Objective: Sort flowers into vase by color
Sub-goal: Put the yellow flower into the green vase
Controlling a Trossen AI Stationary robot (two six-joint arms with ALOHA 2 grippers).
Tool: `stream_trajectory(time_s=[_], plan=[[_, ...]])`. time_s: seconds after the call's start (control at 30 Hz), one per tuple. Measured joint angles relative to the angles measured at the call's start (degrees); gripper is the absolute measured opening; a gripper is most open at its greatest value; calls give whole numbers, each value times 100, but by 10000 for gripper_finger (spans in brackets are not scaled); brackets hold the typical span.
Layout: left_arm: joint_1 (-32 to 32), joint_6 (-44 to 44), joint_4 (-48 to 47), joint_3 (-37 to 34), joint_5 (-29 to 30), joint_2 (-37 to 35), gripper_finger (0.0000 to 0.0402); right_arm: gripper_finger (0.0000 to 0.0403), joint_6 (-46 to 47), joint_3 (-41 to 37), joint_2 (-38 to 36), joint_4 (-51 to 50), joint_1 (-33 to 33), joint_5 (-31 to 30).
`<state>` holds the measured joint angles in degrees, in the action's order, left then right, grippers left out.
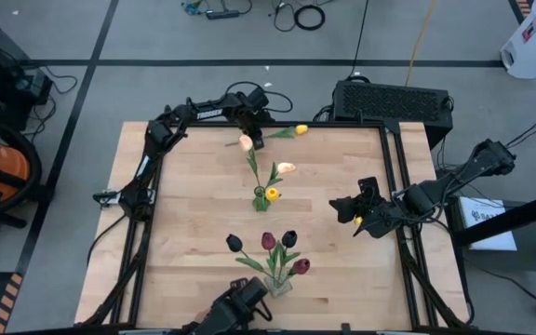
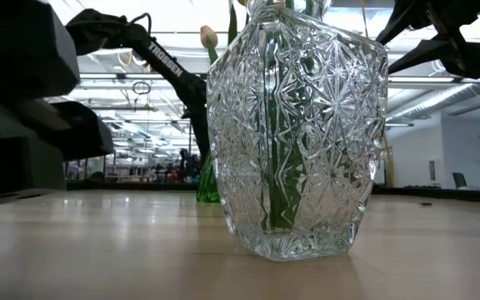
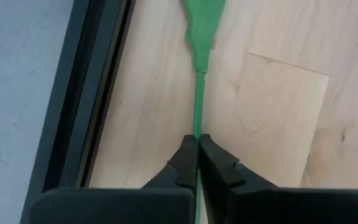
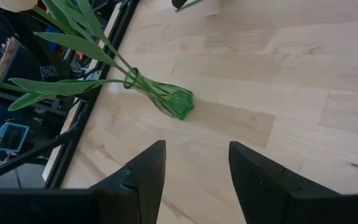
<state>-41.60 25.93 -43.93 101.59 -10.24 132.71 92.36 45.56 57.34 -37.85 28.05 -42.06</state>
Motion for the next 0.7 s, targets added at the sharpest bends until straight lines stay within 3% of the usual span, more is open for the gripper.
stream_trajectory(time_s=[0.2,0.7], plan=[[13,35,-208,-15,26,-118,4,169,9,0,0,-2,0,-6],[-28,20,-1467,-30,41,-1278,1,169,-9,0,0,-21,0,-276]])
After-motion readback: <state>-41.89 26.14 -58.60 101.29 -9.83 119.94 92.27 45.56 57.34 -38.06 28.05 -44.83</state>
